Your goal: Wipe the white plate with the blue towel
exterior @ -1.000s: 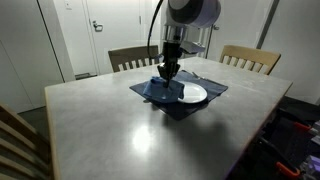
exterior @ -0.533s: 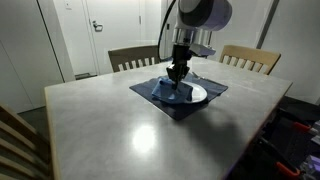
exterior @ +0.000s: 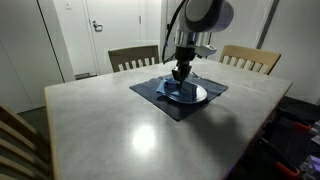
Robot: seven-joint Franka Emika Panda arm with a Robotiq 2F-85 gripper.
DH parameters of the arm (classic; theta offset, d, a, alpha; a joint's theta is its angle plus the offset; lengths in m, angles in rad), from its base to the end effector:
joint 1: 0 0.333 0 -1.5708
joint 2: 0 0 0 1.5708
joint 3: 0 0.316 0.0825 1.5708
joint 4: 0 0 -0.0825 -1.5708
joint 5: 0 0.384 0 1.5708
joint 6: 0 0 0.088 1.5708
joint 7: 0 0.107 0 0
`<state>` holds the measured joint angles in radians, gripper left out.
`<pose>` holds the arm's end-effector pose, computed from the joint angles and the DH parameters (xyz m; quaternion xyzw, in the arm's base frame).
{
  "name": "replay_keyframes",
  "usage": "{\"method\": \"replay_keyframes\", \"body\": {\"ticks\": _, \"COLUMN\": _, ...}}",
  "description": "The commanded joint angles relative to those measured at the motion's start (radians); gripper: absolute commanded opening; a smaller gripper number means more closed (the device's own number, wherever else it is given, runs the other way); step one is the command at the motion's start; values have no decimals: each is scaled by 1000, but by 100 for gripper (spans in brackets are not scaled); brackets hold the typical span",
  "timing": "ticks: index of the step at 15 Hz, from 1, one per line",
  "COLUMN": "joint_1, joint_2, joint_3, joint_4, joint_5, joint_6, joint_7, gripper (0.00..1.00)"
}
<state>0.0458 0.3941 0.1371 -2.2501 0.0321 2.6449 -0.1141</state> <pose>0.5326 0.0996 0.1900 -0.9911 -0.1287 -0.0007 0.0340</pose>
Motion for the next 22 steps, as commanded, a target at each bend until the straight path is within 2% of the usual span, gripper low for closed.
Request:
{"method": "replay_keyframes", "body": {"ticks": 1, "joint_1": -9, "joint_2": 21, "joint_3": 13, "joint_4": 31, "joint_5": 9, "joint_6": -18, "joint_7": -51, "gripper": 3}}
{"method": "replay_keyframes", "body": {"ticks": 6, "joint_1": -13, "joint_2": 63, "joint_3": 29, "joint_4": 117, "joint_5": 2, "joint_6": -141, "joint_7": -129, "gripper": 3}}
{"method": "replay_keyframes", "body": {"ticks": 14, "joint_1": -15, "joint_2": 166, "joint_3": 32, "joint_4": 288, "joint_5": 5, "joint_6": -466, "joint_7": -249, "gripper": 3}}
{"method": "replay_keyframes", "body": {"ticks": 18, "joint_1": -19, "joint_2": 210, "joint_3": 30, "joint_4": 351, "joint_5": 21, "joint_6": -594, "joint_7": -263, "gripper": 3}}
{"method": "replay_keyframes", "body": {"ticks": 22, "joint_1": -17, "joint_2": 233, "joint_3": 15, "joint_4": 382, "joint_5": 46, "joint_6": -707, "joint_7": -207, "gripper": 3}}
